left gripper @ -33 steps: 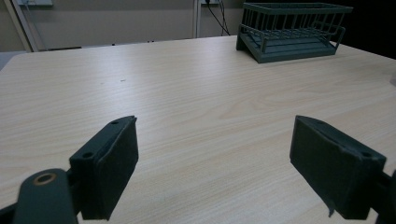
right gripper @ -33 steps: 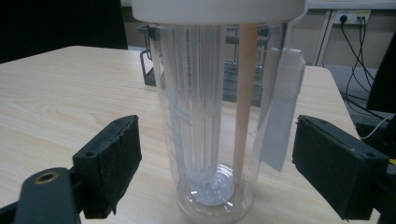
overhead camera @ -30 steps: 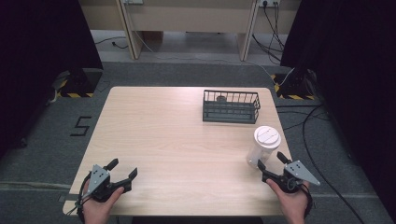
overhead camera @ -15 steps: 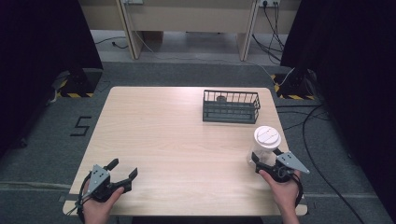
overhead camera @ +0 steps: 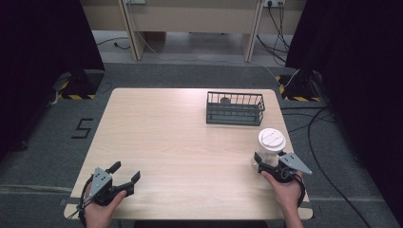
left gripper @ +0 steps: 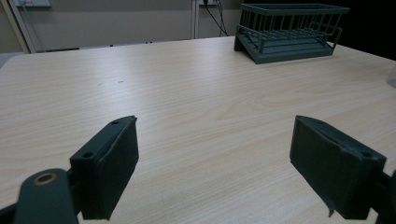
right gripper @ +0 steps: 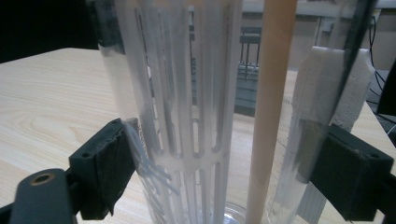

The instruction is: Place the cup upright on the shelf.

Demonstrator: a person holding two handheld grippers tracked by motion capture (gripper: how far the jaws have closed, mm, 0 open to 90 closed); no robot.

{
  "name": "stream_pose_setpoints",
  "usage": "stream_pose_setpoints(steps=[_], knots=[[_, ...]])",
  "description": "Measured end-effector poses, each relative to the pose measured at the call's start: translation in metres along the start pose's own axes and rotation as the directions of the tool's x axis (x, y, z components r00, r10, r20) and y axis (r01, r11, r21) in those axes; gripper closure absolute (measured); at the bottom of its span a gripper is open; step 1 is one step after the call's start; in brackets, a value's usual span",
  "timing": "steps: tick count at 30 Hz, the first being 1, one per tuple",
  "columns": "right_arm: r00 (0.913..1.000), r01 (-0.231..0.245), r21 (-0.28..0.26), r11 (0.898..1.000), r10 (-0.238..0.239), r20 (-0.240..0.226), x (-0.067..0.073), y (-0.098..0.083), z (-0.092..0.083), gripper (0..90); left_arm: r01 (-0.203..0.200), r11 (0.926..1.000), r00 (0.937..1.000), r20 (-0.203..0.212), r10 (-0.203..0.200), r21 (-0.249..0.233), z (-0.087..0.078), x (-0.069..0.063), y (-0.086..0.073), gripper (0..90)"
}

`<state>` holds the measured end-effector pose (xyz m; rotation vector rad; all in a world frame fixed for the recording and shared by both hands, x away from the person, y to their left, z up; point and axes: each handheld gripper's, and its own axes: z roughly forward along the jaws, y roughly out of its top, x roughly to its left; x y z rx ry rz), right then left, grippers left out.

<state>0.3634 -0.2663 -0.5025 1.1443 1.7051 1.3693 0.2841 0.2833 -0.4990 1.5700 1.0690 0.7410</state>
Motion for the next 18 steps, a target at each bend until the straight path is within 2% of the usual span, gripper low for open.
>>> stream_pose_setpoints(steps=[18], knots=[[0.9997, -0.001, -0.022, 1.0, 0.001, -0.026, -0.002, -0.0005, 0.0046, 14.8, -0.004, 1.0, 1.0, 0.006, 0.004, 0.002, 0.0003, -0.0007, 0.0, 15.1]])
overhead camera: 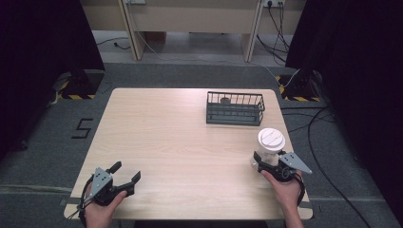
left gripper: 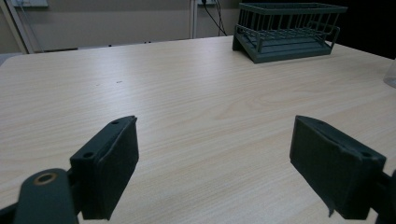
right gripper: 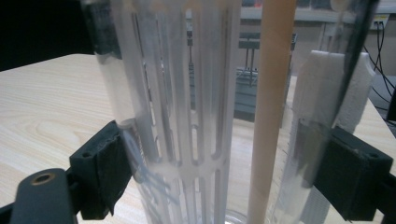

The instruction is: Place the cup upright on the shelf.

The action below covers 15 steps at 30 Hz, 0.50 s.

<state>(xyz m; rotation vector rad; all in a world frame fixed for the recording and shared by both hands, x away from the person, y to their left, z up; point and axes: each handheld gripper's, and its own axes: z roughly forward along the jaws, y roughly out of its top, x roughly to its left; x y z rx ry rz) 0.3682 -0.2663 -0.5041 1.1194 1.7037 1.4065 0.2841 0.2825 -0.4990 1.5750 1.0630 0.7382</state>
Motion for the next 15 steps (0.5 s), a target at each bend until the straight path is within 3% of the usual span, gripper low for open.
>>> stream_pose_setpoints(steps=[15], knots=[[0.9999, 0.014, 0.001, 1.0, -0.014, 0.006, 0.0011, -0.0016, 0.0032, 18.1, -0.001, 1.0, 1.0, 0.001, 0.001, 0.0, 0.0, -0.0001, 0.0001, 15.1]])
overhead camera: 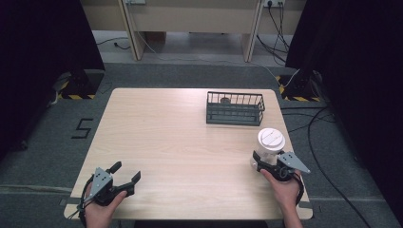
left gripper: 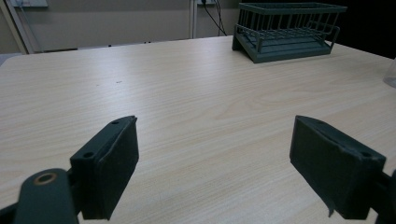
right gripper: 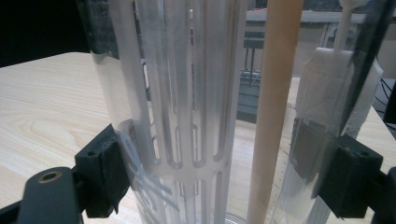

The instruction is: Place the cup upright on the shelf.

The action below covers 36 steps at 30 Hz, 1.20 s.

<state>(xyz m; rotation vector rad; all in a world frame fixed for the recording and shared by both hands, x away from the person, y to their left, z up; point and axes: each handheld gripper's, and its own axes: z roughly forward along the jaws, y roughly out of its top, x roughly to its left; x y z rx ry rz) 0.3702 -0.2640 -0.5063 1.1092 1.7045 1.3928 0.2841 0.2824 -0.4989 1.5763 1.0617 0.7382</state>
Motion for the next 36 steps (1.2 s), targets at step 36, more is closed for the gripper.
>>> stream_pose_setpoints(steps=[36], knots=[[0.9981, 0.061, -0.066, 0.996, -0.061, 0.008, 0.003, 0.039, 0.017, 18.3, 0.004, 1.0, 1.0, 0.005, -0.004, -0.002, -0.001, 0.001, 0.0, 15.2]])
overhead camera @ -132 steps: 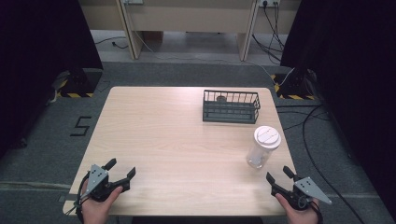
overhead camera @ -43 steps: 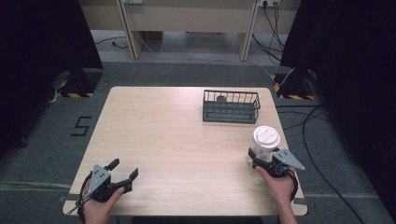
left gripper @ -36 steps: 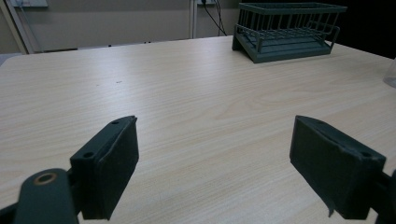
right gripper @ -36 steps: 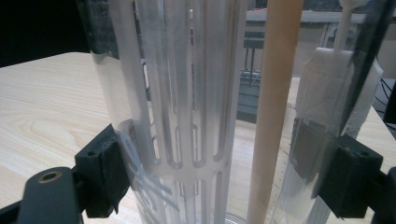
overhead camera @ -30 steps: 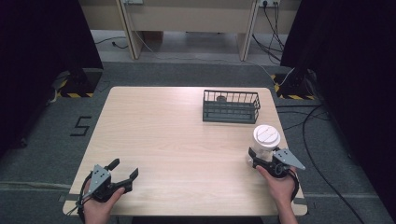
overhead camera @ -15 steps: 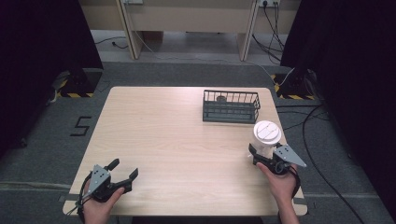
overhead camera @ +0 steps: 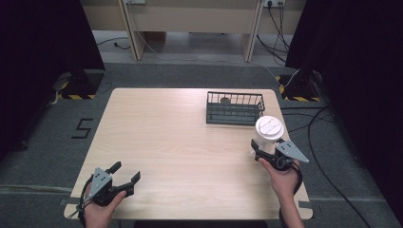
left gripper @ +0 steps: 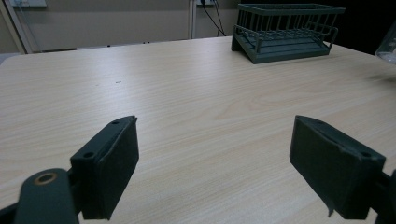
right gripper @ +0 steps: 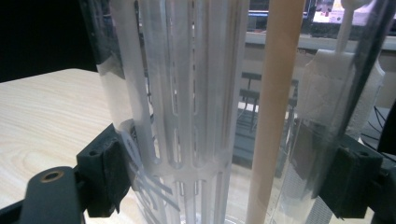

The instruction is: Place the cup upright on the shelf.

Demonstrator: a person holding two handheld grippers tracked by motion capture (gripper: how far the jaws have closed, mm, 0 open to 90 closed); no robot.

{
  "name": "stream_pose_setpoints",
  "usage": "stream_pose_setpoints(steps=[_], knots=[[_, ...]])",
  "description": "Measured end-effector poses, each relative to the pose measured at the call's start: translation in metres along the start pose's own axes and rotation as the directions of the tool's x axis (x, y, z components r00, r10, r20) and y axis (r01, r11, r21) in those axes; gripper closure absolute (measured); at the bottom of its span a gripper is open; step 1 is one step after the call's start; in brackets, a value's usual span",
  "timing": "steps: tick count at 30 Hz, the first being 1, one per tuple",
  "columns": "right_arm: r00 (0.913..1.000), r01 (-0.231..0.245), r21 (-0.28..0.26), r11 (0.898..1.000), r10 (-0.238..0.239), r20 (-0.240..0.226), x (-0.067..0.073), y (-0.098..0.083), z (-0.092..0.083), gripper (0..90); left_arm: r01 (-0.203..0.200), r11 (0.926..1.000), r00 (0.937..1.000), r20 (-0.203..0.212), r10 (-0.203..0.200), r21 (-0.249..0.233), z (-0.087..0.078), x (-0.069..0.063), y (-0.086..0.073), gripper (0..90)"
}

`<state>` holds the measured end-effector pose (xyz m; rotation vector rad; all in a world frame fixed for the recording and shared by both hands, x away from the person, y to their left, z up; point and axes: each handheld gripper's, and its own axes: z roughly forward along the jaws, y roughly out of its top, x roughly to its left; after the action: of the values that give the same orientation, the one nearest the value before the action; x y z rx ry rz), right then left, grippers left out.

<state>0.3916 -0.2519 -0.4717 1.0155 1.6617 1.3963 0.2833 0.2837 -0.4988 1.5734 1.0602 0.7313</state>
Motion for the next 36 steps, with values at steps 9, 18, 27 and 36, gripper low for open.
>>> stream_pose_setpoints(steps=[9, 18, 27, 36], knots=[[0.9998, -0.012, -0.006, 1.0, 0.012, 0.013, -0.005, 0.012, 0.013, 18.3, 0.001, 1.0, 1.0, 0.0, -0.001, -0.004, -0.001, 0.0, 0.0, 15.4], [0.9995, -0.018, -0.016, 1.0, 0.018, 0.026, -0.01, 0.021, 0.024, 18.3, 0.001, 1.0, 1.0, 0.001, -0.001, -0.002, -0.001, 0.0, 0.0, 15.4], [0.9993, -0.022, -0.024, 0.999, 0.022, 0.028, -0.013, 0.03, 0.034, 18.3, 0.002, 1.0, 1.0, 0.001, -0.002, 0.001, -0.001, 0.001, 0.0, 15.4], [0.9995, -0.016, -0.035, 0.999, 0.017, 0.028, -0.014, 0.04, 0.042, 18.3, 0.002, 1.0, 1.0, 0.001, -0.002, 0.003, -0.001, 0.001, 0.0, 15.5]])
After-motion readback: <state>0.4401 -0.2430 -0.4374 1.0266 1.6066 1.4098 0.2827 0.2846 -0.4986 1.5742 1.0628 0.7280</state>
